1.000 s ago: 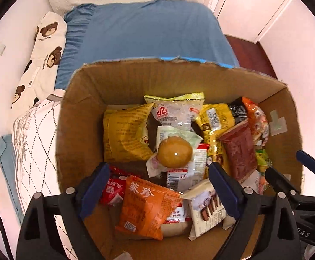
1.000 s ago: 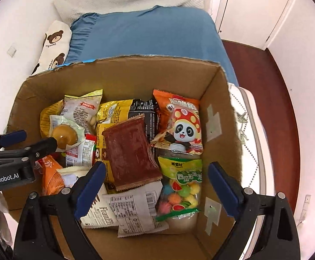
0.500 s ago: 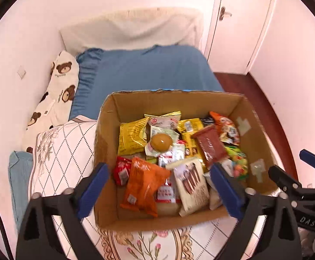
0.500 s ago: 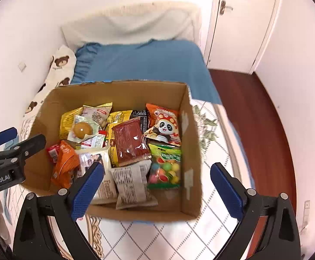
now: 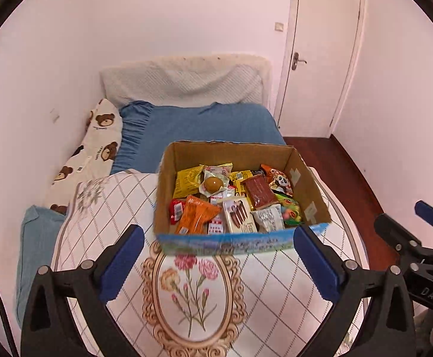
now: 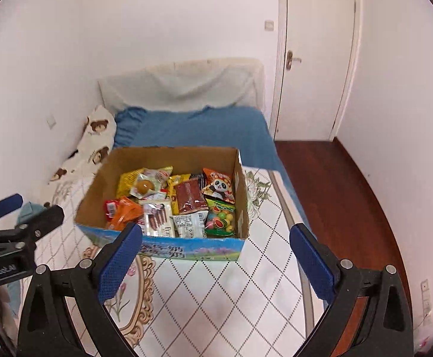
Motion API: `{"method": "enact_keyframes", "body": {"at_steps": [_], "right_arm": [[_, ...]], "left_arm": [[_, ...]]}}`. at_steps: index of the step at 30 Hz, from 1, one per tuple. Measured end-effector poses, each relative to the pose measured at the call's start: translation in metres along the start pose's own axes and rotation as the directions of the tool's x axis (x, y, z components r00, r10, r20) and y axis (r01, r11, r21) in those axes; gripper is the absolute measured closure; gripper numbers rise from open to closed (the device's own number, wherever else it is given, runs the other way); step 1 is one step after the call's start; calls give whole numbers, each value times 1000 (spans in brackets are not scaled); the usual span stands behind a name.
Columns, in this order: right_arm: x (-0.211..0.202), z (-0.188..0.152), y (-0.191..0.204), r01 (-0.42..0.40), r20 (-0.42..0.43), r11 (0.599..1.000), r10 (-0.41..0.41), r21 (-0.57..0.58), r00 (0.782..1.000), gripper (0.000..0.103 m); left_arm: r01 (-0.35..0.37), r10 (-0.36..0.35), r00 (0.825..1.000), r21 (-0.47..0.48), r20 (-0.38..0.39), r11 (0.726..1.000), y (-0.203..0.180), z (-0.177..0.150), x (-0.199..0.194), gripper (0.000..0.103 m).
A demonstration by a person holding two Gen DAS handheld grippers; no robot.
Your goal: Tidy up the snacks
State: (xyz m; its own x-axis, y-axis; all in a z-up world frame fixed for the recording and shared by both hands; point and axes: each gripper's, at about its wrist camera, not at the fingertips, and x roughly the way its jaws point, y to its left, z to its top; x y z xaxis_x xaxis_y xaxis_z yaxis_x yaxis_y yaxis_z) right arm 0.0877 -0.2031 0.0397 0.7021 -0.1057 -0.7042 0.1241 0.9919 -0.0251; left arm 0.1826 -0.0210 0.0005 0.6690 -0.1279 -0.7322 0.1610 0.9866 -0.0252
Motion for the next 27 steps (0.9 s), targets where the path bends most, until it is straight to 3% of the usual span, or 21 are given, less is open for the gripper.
{"method": "enact_keyframes", "body": {"at_steps": [6,12,19,27], "right_arm": [[-66,-15,3,6,86,1000,-6,0,996,1],[-113,-27,6,1,130,1000,0,-7,991,0],[-140,-36,12,-14,155,1000,16,-16,988,0],[-144,-39,13,-18,157,1000,21,-21,987,0]], "left_arm": [[-55,55,996,-6,72,998,3,-23,-53,0],[-55,57,992,-21,110,998,10,-37,-92,0],[-53,56,989,-24,134,998,10,-49,-121,0],[-56,59,991,-29,120,998,10,-55,-118,0]]}}
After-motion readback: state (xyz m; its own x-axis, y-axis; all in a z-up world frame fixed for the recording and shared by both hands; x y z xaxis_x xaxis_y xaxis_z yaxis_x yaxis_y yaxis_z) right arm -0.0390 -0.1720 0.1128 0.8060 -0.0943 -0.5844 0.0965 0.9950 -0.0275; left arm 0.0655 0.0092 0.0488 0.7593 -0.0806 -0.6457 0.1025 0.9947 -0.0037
